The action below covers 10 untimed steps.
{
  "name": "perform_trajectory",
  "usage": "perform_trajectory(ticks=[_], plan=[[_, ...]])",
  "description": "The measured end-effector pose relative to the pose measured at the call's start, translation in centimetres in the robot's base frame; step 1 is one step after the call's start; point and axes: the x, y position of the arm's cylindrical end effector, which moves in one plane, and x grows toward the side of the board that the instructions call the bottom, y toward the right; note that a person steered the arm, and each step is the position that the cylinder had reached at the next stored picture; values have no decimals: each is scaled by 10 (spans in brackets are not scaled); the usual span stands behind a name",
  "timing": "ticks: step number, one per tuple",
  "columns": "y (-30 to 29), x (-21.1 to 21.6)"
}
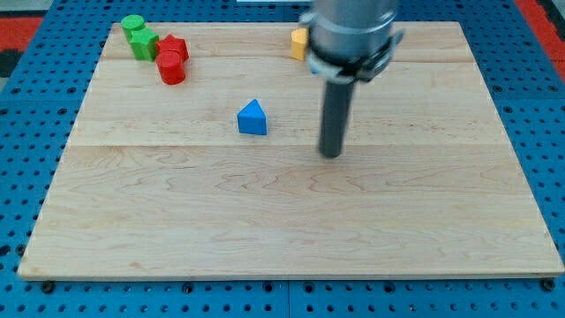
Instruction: Push the blue triangle to the left of blue cube
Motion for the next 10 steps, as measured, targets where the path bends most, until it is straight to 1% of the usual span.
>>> perform_trajectory(ticks=[1, 2, 4, 5, 6, 7, 8, 9, 10], plan=[[-71, -19], [-92, -53], [-64, -113], [-13, -95], [12, -102], [12, -138], [9, -134], [-7, -99], [-21, -121]])
